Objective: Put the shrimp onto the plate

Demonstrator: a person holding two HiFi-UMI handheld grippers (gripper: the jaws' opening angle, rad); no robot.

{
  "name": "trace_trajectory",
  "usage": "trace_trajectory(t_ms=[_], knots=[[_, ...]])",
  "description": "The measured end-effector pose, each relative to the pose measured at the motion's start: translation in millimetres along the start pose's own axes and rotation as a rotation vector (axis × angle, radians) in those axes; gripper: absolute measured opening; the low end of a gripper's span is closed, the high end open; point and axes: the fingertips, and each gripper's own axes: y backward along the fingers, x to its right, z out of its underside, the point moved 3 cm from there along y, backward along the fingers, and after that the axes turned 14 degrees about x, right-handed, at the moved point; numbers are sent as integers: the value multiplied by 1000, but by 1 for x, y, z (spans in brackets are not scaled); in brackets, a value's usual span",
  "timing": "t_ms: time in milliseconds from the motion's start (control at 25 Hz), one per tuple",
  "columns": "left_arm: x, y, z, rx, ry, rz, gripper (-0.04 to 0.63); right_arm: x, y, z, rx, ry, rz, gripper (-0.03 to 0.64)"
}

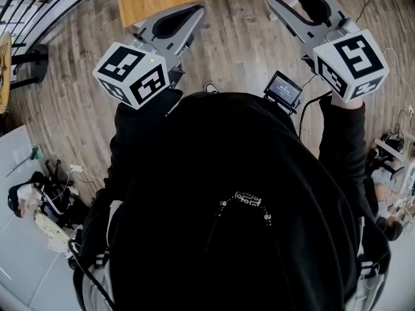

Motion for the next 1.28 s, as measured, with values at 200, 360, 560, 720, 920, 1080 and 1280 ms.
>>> trace_trajectory(t_ms=[200, 360, 560, 720, 920, 1080, 1280], knots=[[-26, 12, -10, 8, -10, -5, 6, 1, -30, -7, 15, -5, 8, 153], [-43, 25, -13, 29, 0, -22, 6, 0, -54, -16, 21, 1, 3, 153], [-47, 40, -7, 47, 27, -62, 6, -7, -67, -19, 5, 16, -44, 153], [-56, 47, -4, 48, 36, -99, 6, -4, -79, -17, 5, 8, -73, 153], [-95, 48, -11, 64, 19, -172, 6, 19, -120, -14, 25, 17, -113, 153], [-100, 63, -4, 60, 18, -202, 6, 14, -126, -11, 36, 20, -125, 153], [-110, 58, -5, 54, 19, -219, 6, 27, -144, -11, 43, 21, -139, 153]])
